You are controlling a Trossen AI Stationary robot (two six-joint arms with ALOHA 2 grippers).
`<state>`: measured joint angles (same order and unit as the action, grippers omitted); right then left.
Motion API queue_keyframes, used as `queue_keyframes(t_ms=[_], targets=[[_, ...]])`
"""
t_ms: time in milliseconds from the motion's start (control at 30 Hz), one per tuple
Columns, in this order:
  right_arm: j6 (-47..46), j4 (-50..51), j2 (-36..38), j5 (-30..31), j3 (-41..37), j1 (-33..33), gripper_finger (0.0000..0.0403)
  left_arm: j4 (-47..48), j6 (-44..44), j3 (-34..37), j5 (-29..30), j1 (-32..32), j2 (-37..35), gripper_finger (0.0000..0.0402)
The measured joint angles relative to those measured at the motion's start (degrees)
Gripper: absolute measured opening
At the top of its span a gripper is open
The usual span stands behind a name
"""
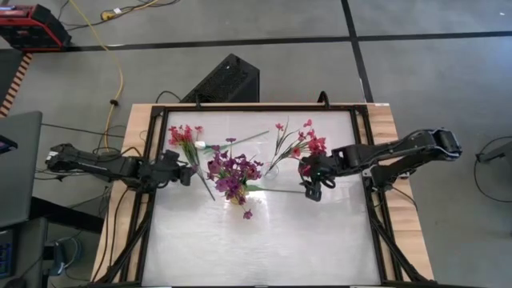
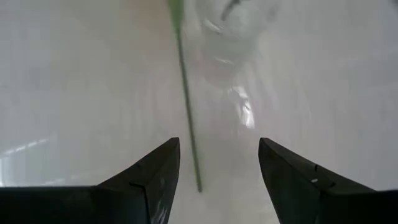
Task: Sort flowers into vase by color
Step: Put the red flowers into the transparent vase
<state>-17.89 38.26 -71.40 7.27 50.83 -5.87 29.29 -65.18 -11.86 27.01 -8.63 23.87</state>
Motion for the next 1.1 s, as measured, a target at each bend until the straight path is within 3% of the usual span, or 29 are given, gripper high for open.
queue_keyframes(t_ms=[133,433,633,800,1100], targets=[[2.21,-1.37,-0.01,0.1,0.0,-1.98,0.0244,1.44,-10.19,0.0,-1.07,1.16,4.41,0.0114],[7.22,-1.52,-0.02,0.24,0.0,-5.08,0.0243,-1.59,-18.42,0.02,-3.67,6.08,19.1,0.0114],[9.38,-1.42,-0.04,0.29,0.0,-6.21,0.0243,-13.8,-14.68,-0.02,-4.26,9.23,28.43,0.0114],[9.42,-1.4,-0.04,0.29,0.0,-6.19,0.0243,-18.65,-13.57,-0.23,-5.78,11.87,33.78,0.0114],[10.63,-0.82,-0.06,0.29,0.0,-6.17,0.0243,-20.17,-8.85,-2.49,-7.29,12.0,30.75,0.0114]])
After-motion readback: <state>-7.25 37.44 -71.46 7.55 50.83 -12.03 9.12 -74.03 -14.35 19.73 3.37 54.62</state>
